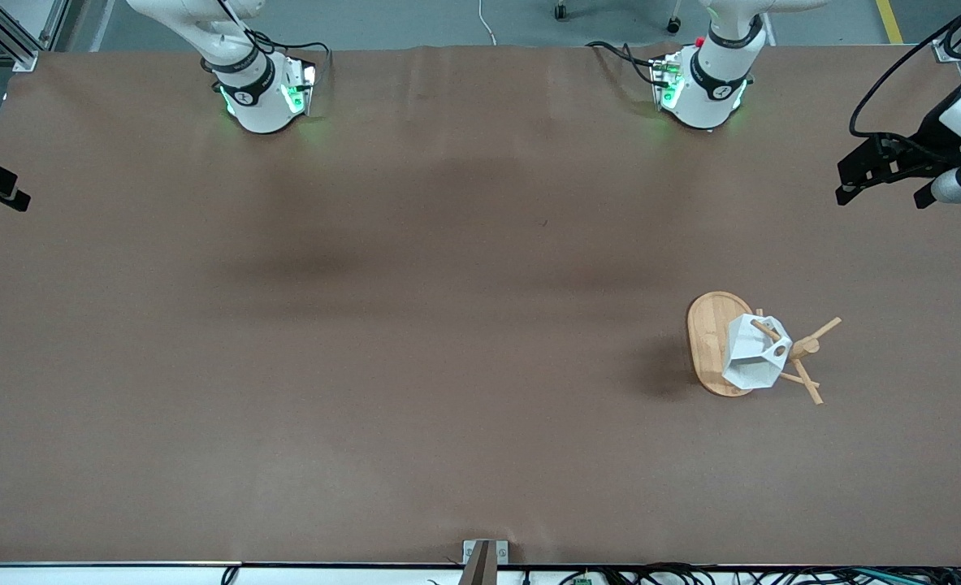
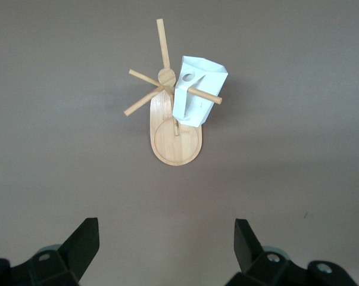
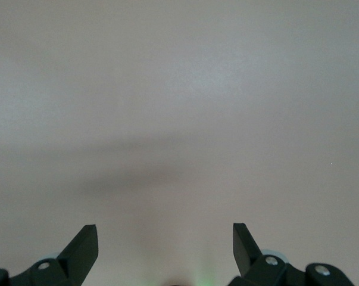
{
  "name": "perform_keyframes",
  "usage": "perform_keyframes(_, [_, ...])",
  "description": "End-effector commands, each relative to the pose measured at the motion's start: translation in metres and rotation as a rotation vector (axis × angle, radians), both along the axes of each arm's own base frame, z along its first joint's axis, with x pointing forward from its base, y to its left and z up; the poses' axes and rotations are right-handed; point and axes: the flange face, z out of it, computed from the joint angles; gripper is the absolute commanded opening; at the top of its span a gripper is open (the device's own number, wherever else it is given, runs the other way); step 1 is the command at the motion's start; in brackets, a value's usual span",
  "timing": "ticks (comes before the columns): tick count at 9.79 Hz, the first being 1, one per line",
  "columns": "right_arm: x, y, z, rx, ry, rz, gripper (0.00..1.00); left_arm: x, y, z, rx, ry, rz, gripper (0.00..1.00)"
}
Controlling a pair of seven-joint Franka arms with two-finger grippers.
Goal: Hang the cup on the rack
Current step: 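Open the left gripper and raise it away from the rack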
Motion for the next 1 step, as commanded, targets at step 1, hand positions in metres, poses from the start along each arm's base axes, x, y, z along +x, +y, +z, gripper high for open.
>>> perform_keyframes(1, [-0.0013,-0.0006,0.0039,-0.013,0.001,0.009,1.00,-0.0045,-0.0078,-0.0097,0.027,0.047,-0.017,1.00])
